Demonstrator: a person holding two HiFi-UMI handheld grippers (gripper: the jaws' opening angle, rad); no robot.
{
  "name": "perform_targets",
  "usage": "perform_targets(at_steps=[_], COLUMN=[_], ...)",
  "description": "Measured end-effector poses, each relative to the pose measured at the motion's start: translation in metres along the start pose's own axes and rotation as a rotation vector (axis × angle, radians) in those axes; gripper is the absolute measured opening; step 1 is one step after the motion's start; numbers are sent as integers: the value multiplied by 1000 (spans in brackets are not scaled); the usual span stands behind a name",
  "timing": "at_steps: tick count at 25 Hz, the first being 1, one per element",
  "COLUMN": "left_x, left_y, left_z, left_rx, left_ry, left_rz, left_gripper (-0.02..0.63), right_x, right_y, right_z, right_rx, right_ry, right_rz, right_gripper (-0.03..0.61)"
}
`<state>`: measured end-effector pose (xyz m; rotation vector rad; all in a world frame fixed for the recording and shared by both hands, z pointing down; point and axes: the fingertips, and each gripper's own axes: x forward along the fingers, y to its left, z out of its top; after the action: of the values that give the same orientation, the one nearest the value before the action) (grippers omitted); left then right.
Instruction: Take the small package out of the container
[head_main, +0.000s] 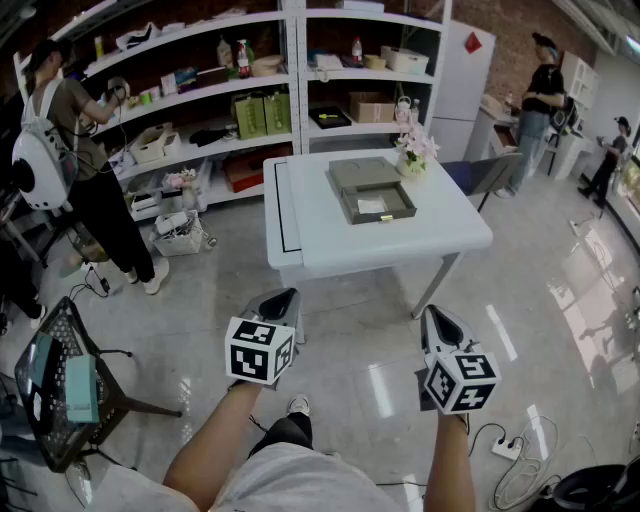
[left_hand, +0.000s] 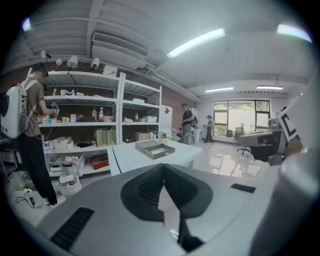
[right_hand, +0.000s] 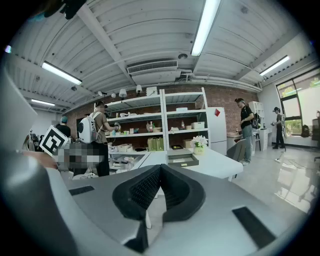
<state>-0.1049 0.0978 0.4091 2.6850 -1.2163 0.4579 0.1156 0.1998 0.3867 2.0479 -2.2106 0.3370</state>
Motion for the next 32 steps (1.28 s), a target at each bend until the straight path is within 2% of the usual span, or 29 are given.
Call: perform_targets(at_steps=[6,14,32], left_x=[24,81,216], left_y=[7,20,84], left_z=[5,21,55], left_rx=[3,15,-6], left_ry=[2,10,71], left_rz=[-4,-32,-93], left_gripper=[3,2,2], right_x=[21,67,197], right_y=[-10,-32,-75], right_z=[2,8,31], right_rx=[-1,4,22], right_ry=[8,22,104], right_rz=[0,-8,-44], right_gripper=[5,5,21])
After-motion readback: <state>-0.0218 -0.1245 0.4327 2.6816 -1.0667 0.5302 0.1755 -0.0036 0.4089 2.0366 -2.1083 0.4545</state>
